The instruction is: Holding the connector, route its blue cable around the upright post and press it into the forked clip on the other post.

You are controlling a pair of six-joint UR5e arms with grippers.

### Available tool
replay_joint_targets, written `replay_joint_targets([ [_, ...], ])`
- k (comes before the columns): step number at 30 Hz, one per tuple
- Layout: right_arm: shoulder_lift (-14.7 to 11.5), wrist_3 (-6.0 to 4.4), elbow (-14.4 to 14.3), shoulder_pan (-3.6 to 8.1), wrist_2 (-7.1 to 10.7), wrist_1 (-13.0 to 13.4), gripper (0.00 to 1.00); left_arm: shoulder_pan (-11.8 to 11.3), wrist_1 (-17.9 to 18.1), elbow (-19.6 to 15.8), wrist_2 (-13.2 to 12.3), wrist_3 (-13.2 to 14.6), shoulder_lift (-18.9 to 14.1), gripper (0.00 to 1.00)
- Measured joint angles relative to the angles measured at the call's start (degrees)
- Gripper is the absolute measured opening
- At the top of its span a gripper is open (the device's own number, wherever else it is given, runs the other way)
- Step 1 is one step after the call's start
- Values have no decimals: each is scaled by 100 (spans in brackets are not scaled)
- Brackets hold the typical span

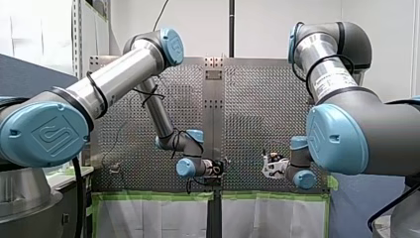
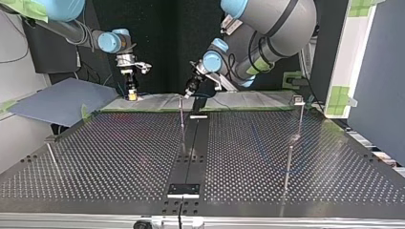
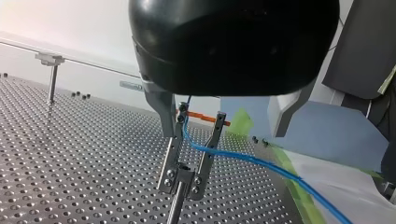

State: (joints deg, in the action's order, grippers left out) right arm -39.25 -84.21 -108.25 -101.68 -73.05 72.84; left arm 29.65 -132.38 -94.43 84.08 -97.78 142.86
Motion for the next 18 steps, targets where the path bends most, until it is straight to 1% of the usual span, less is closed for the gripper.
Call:
replay_joint_targets([
  [8, 0, 0, 0, 1, 0, -14, 0, 1, -5, -1, 13, 2, -1, 97],
  [13, 0, 0, 0, -1, 0, -19, 0, 4, -20, -2, 77, 10, -4, 97],
  [18, 0, 3, 0, -1, 0, -40, 0, 15, -28, -67, 140, 28, -94, 97],
])
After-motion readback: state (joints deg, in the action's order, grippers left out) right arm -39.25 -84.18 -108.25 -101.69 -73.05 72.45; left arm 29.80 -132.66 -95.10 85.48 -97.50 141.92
